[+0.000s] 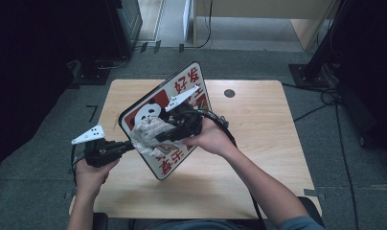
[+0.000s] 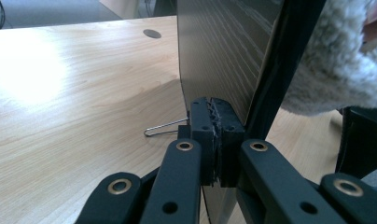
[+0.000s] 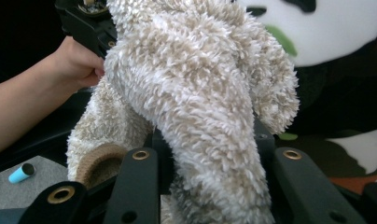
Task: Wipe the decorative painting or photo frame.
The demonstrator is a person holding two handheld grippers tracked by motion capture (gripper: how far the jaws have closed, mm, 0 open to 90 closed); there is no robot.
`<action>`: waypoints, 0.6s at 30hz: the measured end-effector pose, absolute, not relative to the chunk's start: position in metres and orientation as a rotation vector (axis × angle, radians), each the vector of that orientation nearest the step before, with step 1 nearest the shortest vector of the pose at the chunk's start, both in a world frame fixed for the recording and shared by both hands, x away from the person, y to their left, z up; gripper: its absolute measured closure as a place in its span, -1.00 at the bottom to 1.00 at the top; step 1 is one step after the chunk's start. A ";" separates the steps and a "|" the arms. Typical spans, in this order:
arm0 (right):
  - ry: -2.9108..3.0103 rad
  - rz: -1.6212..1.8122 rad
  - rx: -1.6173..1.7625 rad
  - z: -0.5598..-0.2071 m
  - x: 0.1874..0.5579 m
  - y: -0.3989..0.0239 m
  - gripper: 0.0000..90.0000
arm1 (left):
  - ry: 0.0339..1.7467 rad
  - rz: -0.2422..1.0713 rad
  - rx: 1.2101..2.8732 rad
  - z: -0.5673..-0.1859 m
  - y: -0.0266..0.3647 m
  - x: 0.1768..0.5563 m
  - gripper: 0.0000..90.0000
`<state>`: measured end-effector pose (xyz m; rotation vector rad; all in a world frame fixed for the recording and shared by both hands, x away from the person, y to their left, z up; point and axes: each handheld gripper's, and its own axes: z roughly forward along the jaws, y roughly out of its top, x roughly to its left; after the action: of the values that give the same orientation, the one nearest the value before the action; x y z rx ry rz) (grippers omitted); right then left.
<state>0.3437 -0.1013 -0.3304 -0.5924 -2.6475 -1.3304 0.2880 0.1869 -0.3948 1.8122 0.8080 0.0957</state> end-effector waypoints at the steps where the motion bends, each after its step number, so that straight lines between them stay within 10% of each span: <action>1: -2.646 -1.330 -0.594 -0.332 0.343 -0.101 0.46 | 0.809 0.095 1.811 -0.395 0.187 0.288 0.98; 18: -2.623 -1.313 -0.610 -0.354 0.339 -0.106 0.47 | 0.799 0.092 1.814 -0.395 0.187 0.287 0.98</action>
<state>0.3386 -0.1058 -0.3536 -0.6096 -2.6233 -1.3126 0.2874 0.1870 -0.3951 1.8142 0.7985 0.0921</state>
